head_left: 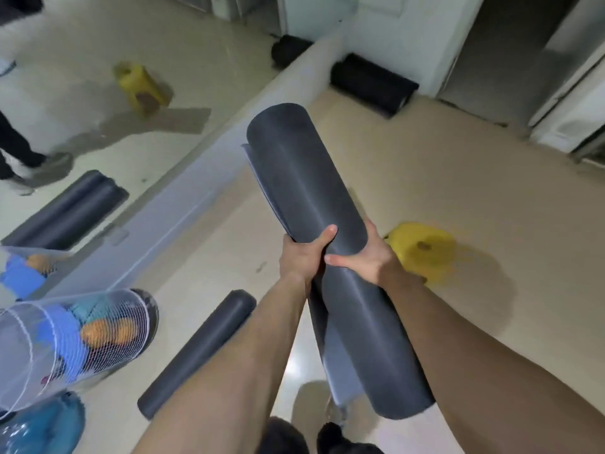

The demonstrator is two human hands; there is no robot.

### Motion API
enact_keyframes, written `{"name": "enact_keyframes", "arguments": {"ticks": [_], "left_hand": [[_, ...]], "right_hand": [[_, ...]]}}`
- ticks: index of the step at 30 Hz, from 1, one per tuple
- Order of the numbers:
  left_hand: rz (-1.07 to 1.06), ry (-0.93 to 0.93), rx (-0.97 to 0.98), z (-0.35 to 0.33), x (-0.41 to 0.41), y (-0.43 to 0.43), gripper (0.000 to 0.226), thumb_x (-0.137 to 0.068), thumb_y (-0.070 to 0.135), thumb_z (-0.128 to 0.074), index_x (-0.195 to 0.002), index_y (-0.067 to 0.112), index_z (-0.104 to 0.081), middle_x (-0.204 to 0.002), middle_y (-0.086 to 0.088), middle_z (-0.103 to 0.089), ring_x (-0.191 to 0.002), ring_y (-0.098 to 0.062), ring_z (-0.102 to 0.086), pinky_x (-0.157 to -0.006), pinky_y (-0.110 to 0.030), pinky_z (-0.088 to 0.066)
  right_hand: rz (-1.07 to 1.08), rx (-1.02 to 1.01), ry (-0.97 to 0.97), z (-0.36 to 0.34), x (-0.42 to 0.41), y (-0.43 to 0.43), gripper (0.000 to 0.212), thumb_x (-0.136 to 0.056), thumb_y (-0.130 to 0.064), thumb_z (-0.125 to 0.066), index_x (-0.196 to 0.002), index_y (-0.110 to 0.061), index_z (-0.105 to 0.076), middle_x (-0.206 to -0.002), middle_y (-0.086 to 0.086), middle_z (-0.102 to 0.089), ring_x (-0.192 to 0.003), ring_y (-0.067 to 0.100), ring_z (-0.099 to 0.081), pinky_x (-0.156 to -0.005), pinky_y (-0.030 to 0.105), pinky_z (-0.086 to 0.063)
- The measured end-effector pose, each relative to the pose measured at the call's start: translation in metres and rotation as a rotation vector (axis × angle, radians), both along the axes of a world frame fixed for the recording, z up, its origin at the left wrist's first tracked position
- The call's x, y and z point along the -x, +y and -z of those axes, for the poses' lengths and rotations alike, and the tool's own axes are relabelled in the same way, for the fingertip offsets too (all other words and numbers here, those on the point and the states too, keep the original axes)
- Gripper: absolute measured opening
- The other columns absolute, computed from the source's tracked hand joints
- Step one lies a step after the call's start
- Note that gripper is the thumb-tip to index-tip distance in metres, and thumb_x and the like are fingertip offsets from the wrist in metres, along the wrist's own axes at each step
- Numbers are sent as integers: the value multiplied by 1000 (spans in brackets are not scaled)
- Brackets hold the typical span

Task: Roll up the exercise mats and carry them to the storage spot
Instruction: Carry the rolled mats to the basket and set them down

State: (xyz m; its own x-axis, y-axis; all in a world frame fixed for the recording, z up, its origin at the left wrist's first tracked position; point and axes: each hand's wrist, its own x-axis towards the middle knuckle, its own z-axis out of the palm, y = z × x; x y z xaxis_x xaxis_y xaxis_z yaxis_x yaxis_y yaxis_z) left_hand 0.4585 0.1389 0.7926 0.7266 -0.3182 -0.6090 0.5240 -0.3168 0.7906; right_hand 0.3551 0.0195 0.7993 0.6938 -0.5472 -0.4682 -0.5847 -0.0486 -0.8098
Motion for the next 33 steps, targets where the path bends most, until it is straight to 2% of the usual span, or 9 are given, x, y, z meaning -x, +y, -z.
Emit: {"name": "enact_keyframes", "arguments": {"ticks": [2, 4, 8, 15, 20, 24, 28, 33], "left_hand": [[83, -15, 5, -13, -7, -63, 95, -43, 69, -92, -122, 29, -59, -111, 14, -74, -101, -14, -72, -93, -39, -58], [162, -33, 5, -22, -18, -124, 99, -43, 68, -91, -126, 27, -58, -113, 13, -72, -102, -15, -72, -94, -39, -58], [293, -86, 12, -25, -56, -246, 101, -44, 70, -90, -128, 25, -58, -115, 12, -72, -102, -15, -71, -94, -39, -58], [409, -136, 29, -28, -173, -473, 103, -43, 71, -88, -129, 22, -60, -118, 10, -71, -105, -17, -70, -96, -40, -58], [413, -172, 55, -52, -254, -629, 104, -45, 70, -87, -131, 19, -60, -122, 7, -70, -107, -19, -68, -97, -41, -57], [383, -154, 75, -55, -310, -751, 105, -44, 69, -88, -132, 20, -60, -120, 8, -71, -105, -17, -69, -97, -40, -57], [303, -142, 66, -29, -371, -870, 102, -46, 69, -89, -132, 21, -60, -120, 9, -70, -106, -17, -68, -96, -40, -57], [143, -105, 4, 40, -444, -991, 90, -62, 57, -91, -135, 19, -56, -126, 6, -67, -111, -20, -66, -96, -37, -56]], "right_hand": [[92, 13, 2, -5, 2, -54, 122, -46, -63, -94, -150, -39, -35, -130, -23, -58, -118, 6, -59, -108, 34, -47], [178, 18, -43, -7, 0, -107, 116, -42, -64, -94, -143, -39, -43, -126, -22, -65, -115, 5, -64, -105, 35, -51], [293, 28, -85, -11, -26, -212, 99, -48, -59, -94, -133, -42, -45, -116, -24, -66, -107, 3, -66, -97, 31, -52], [396, 15, -100, -18, -136, -427, 98, -57, -51, -96, -139, -33, -44, -119, -19, -63, -105, 7, -64, -92, 29, -50], [406, 36, -92, -44, -215, -580, 100, -54, -57, -93, -138, -36, -43, -121, -18, -63, -107, 12, -64, -93, 33, -52], [375, 58, -82, -52, -272, -705, 99, -57, -57, -93, -140, -36, -42, -121, -16, -62, -106, 14, -62, -90, 31, -50], [291, 70, -72, -26, -340, -834, 108, -56, -60, -91, -147, -34, -38, -129, -14, -60, -111, 15, -61, -98, 36, -52], [120, 48, 4, 39, -429, -973, 114, -64, -58, -90, -155, -33, -26, -132, -11, -55, -108, 16, -55, -88, 31, -45]]}}
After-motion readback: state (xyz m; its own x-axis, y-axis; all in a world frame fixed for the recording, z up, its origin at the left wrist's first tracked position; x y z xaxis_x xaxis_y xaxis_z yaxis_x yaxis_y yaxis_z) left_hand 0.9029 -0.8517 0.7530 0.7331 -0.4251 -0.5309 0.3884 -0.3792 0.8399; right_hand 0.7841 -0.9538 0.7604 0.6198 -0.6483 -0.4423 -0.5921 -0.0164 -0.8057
